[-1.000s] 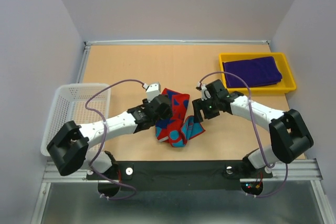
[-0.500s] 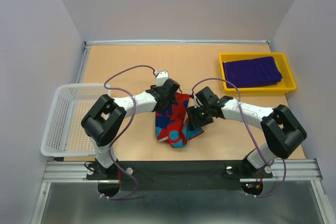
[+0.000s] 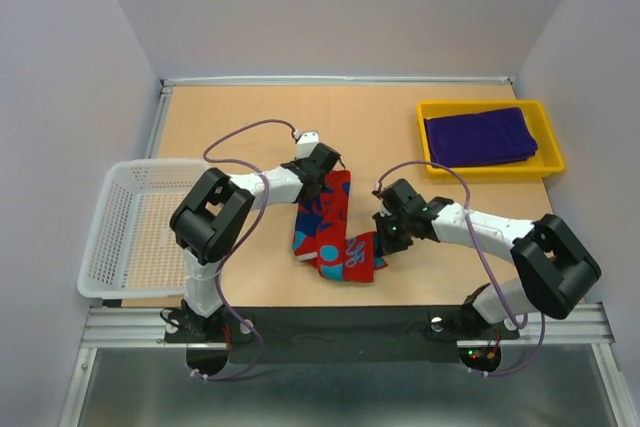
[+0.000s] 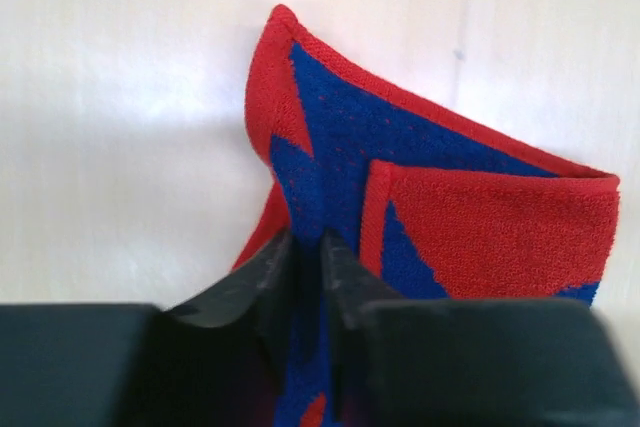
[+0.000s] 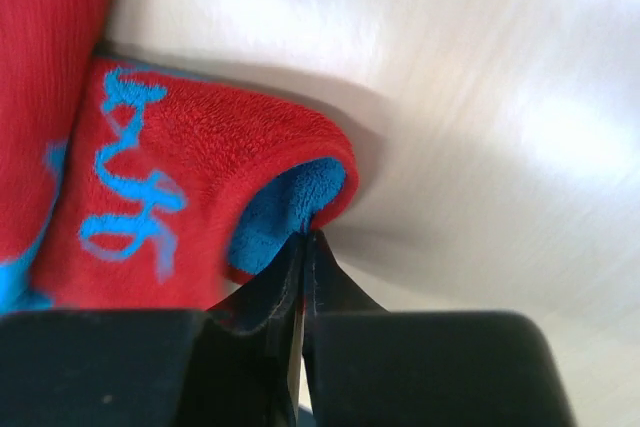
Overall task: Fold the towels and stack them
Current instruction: Move the towel to the center of the board, then flatten out the crumpled towel
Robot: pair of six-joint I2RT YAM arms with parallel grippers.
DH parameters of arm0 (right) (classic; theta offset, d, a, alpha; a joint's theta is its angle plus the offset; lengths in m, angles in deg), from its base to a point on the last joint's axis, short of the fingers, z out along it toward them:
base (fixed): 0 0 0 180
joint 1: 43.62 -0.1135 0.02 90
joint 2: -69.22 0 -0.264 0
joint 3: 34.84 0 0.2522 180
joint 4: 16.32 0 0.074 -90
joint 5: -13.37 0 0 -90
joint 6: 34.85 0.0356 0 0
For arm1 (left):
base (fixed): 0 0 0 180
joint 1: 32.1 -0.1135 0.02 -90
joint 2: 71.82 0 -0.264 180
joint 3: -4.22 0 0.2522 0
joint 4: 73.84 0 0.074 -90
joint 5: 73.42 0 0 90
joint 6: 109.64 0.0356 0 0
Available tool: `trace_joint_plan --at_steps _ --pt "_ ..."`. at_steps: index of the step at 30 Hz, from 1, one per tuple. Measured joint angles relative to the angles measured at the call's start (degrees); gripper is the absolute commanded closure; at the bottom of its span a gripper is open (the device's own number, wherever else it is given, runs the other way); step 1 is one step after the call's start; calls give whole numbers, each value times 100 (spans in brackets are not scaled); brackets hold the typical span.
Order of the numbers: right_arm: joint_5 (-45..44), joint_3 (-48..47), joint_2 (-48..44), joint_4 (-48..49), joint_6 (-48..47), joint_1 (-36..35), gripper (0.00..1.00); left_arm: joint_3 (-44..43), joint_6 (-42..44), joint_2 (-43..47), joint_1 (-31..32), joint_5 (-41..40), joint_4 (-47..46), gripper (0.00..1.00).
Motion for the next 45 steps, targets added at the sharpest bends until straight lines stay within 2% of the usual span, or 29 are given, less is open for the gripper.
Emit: trace_joint_plan --at_steps 14,16,19,20,21,22,24,26,27,29,31,35,39,45 --pt "-520 758 -933 -66 1123 -2 100 -9 -17 76 -1687 210 146 76" --pt "-525 815 -1019 -107 1180 -2 100 -105 52 74 -1888 249 302 74" --pt "-551 852 -1108 -181 1222 -2 100 -369 162 50 -2127 323 557 64" --pt "-553 859 -1117 -192 1224 -2 98 -468 188 50 -2192 343 603 54" --pt "-553 859 -1117 -199 1224 -2 95 -564 212 50 -2236 367 636 50" --pt "-551 859 -1117 -199 1224 -2 92 -643 236 52 -2256 417 640 46" --pt "-527 857 -1117 -201 1209 -2 78 -699 243 105 -2253 557 612 39" --pt "-492 846 -1121 -234 1158 0 67 -673 236 249 -2225 717 671 36" --pt "-481 824 -1147 -280 1143 0 57 -656 229 339 -2223 780 691 35" --pt "-479 758 -1233 -354 1067 0 52 -459 208 723 -2205 955 654 35" --pt "-479 575 -1381 -437 929 0 51 -365 192 1075 -2190 1093 651 35" --pt "-387 245 -1558 -437 638 0 51 -376 188 1235 -2188 1200 446 35" --pt "-195 129 -1561 -448 345 0 50 -376 164 870 -2190 1226 358 42" --pt "46 129 -1513 -577 57 0 50 -393 170 199 -2197 1196 282 42"
